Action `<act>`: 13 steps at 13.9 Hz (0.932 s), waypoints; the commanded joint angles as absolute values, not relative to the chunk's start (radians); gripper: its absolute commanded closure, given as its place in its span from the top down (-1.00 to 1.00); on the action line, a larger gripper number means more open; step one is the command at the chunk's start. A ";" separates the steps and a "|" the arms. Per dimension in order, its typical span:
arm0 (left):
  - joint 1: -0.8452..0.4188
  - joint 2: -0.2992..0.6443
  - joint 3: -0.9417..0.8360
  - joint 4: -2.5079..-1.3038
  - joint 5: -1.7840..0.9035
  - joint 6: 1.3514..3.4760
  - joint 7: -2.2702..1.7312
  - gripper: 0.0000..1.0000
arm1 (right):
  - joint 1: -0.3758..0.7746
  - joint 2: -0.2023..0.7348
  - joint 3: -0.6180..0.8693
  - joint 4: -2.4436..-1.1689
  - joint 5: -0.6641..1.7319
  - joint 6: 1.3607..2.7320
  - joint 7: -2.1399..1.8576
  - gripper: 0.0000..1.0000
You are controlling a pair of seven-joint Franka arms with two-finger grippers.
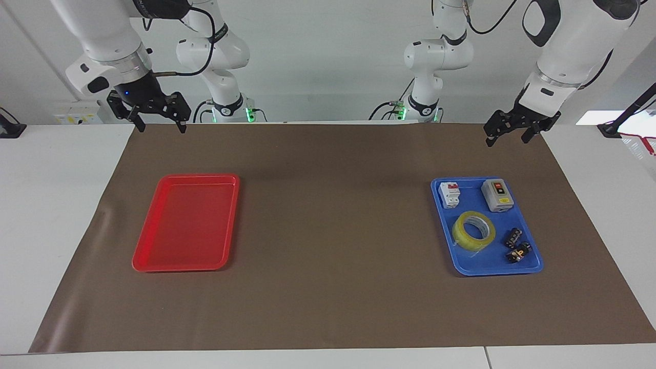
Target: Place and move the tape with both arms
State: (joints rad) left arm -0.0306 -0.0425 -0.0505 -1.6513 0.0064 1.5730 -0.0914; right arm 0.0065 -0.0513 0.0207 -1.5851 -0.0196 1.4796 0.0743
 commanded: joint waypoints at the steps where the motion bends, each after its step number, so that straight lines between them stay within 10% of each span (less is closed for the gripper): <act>1: -0.021 -0.072 -0.048 -1.686 -0.012 1.595 -0.075 1.00 | 0.000 -0.048 0.026 -1.574 -0.025 1.466 0.074 1.00; 13: -0.020 -0.074 -0.048 -1.683 -0.012 1.591 -0.081 1.00 | -0.011 -0.052 0.025 -1.582 -0.011 1.459 0.071 1.00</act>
